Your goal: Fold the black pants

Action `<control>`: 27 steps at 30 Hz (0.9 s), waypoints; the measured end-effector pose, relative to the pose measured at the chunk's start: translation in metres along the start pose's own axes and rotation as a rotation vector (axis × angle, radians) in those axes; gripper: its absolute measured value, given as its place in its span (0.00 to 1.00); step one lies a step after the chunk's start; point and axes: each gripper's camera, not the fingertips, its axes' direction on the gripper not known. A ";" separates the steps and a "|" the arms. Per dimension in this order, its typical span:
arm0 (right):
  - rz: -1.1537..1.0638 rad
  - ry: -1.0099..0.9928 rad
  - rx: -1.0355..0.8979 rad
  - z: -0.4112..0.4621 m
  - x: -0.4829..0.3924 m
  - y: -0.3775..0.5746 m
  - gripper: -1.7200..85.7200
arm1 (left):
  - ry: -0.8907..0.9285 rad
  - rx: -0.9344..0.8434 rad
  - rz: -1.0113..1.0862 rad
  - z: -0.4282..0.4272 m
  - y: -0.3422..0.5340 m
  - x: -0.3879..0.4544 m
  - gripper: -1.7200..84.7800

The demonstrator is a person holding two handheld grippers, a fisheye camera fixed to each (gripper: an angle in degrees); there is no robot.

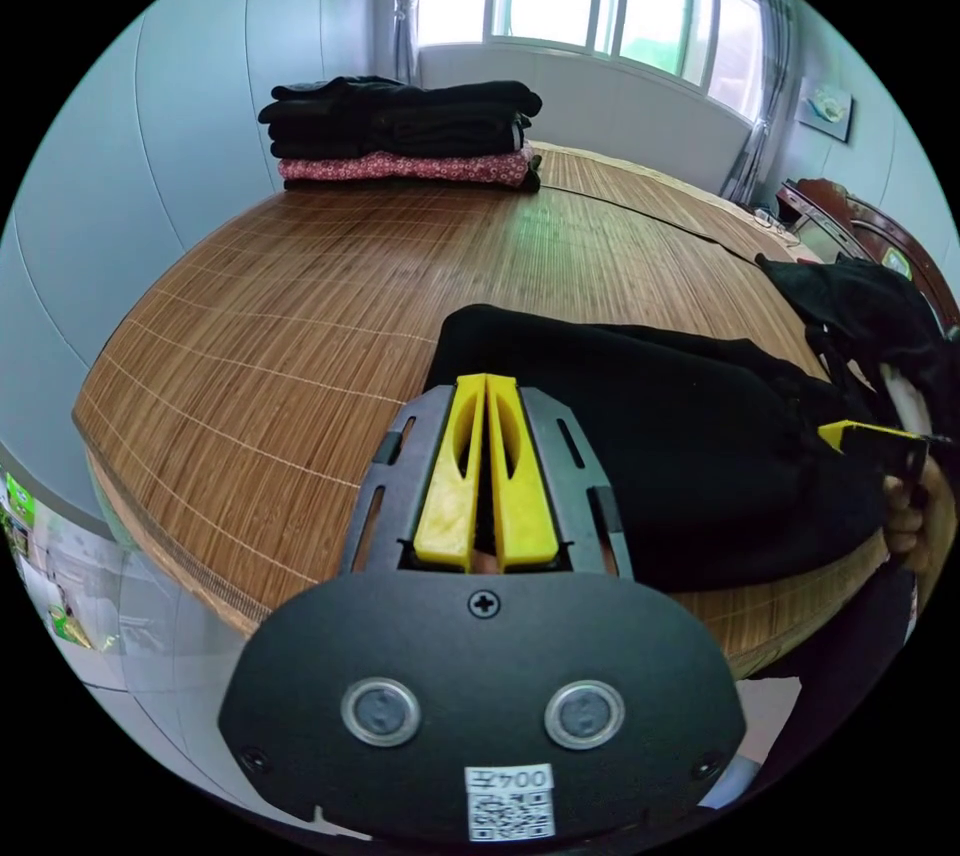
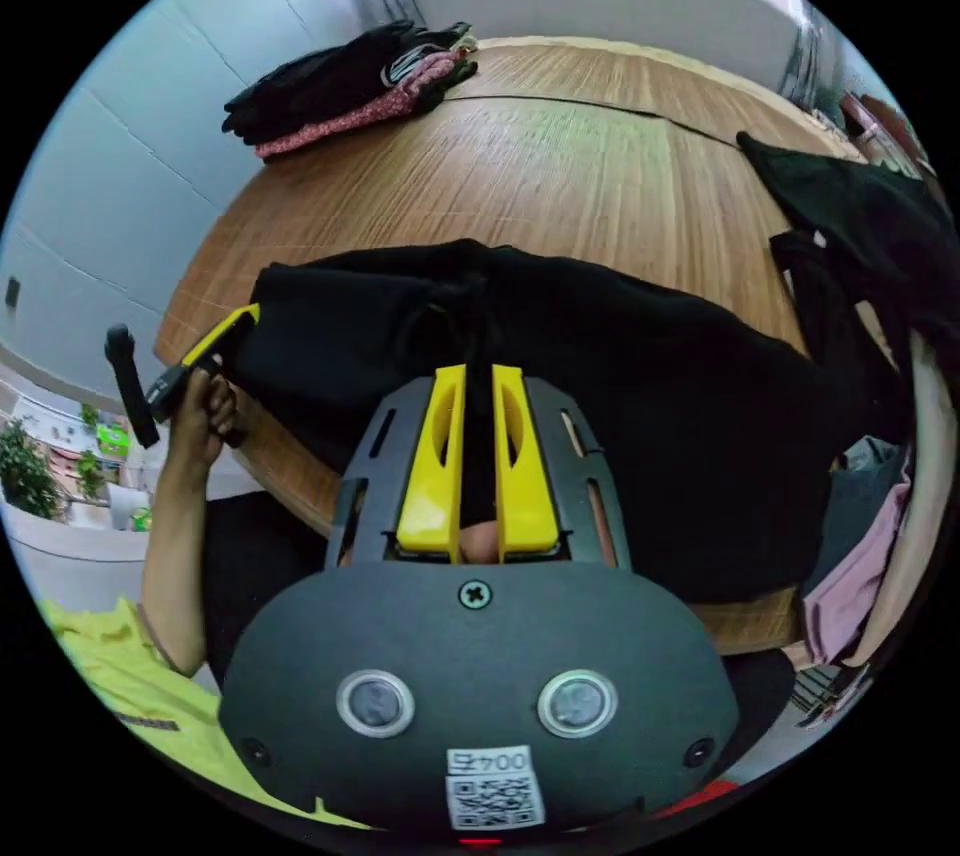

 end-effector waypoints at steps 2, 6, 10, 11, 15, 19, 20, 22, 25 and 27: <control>-0.043 0.067 0.017 -0.004 -0.006 0.011 0.09 | -0.005 0.000 0.002 0.000 0.000 0.001 0.02; -0.136 0.074 0.050 -0.001 -0.024 0.028 0.10 | -0.027 0.005 0.011 0.000 0.002 0.005 0.02; -0.285 0.192 0.032 0.015 -0.050 0.030 0.09 | -0.026 0.011 0.009 0.000 0.004 0.005 0.02; -0.292 0.201 0.024 0.018 -0.052 0.029 0.08 | -0.020 0.010 0.007 0.000 0.004 0.005 0.02; -0.267 0.248 0.072 0.009 -0.057 0.049 0.06 | -0.022 0.008 0.006 0.002 0.004 0.006 0.02; -0.207 0.250 0.037 0.000 -0.044 0.079 0.11 | -0.052 0.006 0.018 0.003 0.004 0.013 0.02; -0.189 0.237 0.029 -0.003 -0.039 0.081 0.11 | -0.059 0.009 0.022 0.003 0.004 0.014 0.02; -0.069 0.247 0.058 -0.024 -0.016 0.089 0.07 | -0.068 0.020 0.026 0.002 0.005 0.017 0.02; 0.009 0.336 0.009 -0.037 0.010 0.093 0.02 | -0.077 0.041 0.036 -0.005 0.008 0.019 0.03; 0.004 0.370 -0.066 -0.032 0.022 0.092 0.02 | -0.075 -0.003 0.059 -0.014 0.009 0.023 0.03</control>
